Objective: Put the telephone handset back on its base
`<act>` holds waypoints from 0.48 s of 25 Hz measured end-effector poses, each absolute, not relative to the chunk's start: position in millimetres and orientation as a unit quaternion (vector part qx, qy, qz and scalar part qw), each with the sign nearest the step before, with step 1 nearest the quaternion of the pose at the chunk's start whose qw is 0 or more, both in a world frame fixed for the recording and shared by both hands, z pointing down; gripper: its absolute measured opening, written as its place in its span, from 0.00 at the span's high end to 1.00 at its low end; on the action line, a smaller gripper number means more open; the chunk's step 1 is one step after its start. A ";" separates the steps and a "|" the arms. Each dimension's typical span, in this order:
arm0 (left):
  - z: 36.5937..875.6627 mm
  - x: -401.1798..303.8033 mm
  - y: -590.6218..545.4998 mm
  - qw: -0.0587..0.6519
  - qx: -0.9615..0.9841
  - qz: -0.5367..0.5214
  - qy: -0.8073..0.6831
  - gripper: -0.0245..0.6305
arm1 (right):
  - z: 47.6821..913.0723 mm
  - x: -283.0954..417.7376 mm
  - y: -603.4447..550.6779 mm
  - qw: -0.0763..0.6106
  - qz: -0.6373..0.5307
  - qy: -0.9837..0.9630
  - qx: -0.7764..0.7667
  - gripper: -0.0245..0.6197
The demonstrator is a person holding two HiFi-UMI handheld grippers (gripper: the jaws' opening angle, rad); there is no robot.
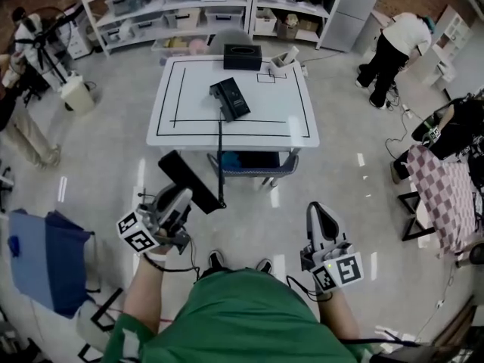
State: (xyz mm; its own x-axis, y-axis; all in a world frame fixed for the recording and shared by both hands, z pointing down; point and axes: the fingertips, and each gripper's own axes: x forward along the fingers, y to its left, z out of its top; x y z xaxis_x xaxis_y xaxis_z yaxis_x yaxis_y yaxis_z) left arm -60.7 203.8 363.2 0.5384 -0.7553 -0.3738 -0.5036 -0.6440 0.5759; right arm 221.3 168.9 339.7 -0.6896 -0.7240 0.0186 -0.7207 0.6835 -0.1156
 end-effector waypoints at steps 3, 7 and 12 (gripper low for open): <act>364.2 -74.2 203.6 0.207 0.853 -0.312 -0.363 0.84 | 336.9 211.4 171.4 0.027 -0.067 0.912 -0.404 0.93; 368.2 -98.2 200.7 0.210 0.853 -0.317 -0.357 0.84 | 335.8 190.5 175.5 0.024 -0.065 0.905 -0.419 0.93; 379.6 -120.1 191.9 0.222 0.854 -0.317 -0.348 0.84 | 337.3 169.7 181.8 0.012 -0.061 0.897 -0.437 0.93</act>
State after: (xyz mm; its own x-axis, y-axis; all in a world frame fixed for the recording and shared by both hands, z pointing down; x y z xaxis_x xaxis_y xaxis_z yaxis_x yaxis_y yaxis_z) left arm -120.1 191.9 379.6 0.5575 -0.7346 -0.3867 -0.4527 -0.6594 0.6002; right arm 169.7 181.8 337.3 -0.6180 -0.7856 0.0316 -0.7826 0.6108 -0.1204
